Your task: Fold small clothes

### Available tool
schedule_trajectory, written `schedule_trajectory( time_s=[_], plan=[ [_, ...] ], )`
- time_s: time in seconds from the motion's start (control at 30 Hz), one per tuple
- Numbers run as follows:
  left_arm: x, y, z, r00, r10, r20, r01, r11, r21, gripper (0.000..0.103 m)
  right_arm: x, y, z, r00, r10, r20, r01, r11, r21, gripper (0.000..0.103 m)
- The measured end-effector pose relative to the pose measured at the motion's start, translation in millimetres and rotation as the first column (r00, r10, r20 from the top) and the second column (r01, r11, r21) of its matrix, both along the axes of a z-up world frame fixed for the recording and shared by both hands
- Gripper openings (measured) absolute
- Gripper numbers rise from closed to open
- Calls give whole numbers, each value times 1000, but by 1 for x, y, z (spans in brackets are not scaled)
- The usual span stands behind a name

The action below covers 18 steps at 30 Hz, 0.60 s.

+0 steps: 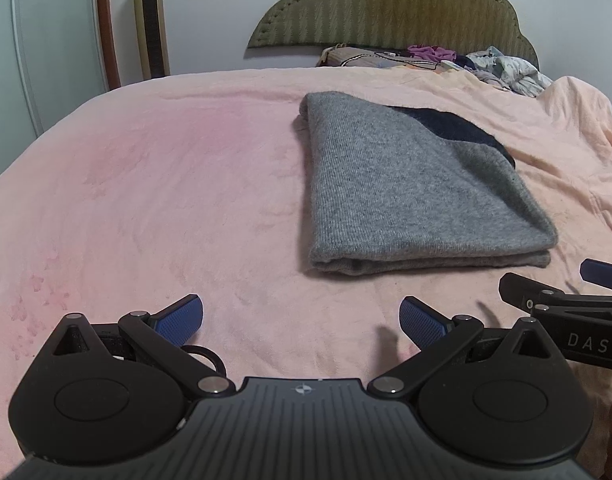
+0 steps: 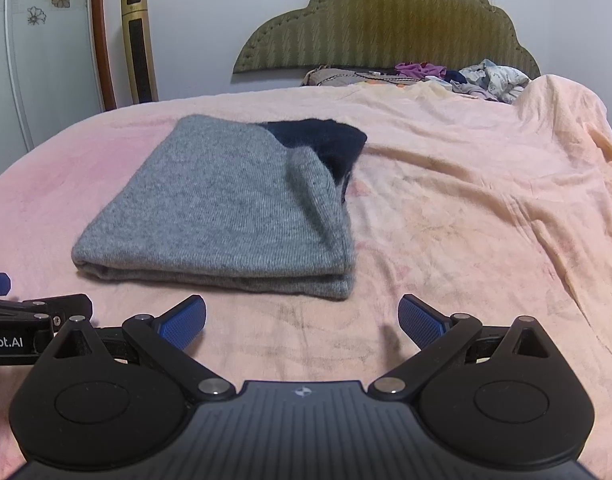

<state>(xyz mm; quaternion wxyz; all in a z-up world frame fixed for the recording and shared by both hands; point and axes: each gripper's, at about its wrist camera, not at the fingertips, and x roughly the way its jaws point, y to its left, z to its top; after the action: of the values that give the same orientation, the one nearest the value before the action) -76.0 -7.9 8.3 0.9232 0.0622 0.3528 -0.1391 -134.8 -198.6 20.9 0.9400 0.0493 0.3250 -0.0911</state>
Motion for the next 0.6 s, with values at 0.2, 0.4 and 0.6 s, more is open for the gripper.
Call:
schedule_trajectory(
  time_s=[0.2, 0.4, 0.6],
  plan=[
    [1, 3, 3, 1000, 14, -5, -14, 1000, -5, 103, -1, 3, 6, 1000, 15, 11, -15, 1000, -4, 103],
    [2, 5, 4, 999, 33, -16, -33, 999, -4, 103, -2, 6, 8, 1000, 20, 16, -20, 1000, -16, 103],
    [2, 5, 3, 999, 46, -13, -46, 999, 14, 103, -2, 5, 8, 1000, 16, 13, -16, 1000, -11, 103]
  ],
)
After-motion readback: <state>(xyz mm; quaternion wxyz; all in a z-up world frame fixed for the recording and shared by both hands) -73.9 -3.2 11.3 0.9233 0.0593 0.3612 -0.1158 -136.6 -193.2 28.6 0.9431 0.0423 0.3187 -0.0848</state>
